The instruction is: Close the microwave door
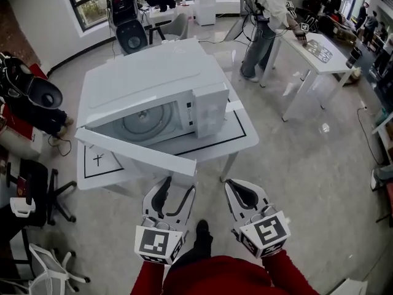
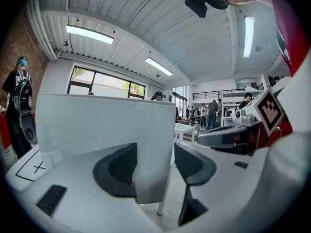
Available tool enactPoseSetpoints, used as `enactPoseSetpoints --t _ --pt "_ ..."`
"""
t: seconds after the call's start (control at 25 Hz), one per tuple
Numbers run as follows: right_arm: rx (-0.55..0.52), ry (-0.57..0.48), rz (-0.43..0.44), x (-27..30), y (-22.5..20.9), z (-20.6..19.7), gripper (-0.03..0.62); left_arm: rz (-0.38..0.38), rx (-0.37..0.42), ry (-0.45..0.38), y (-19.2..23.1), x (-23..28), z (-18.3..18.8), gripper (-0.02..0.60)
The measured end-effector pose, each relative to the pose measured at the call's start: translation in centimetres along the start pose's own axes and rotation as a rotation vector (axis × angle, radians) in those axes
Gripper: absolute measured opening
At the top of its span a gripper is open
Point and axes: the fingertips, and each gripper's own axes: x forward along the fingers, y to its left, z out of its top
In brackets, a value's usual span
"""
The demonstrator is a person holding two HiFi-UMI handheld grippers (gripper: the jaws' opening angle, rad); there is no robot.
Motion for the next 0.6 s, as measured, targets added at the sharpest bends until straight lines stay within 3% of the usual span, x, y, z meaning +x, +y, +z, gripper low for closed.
enactPoseSetpoints --t 0.6 --pt "0.001 0.013 -0.036 2.6 -0.8 0.5 0.012 -0.067 0.008 -0.017 0.8 4.1 0.8 0.242"
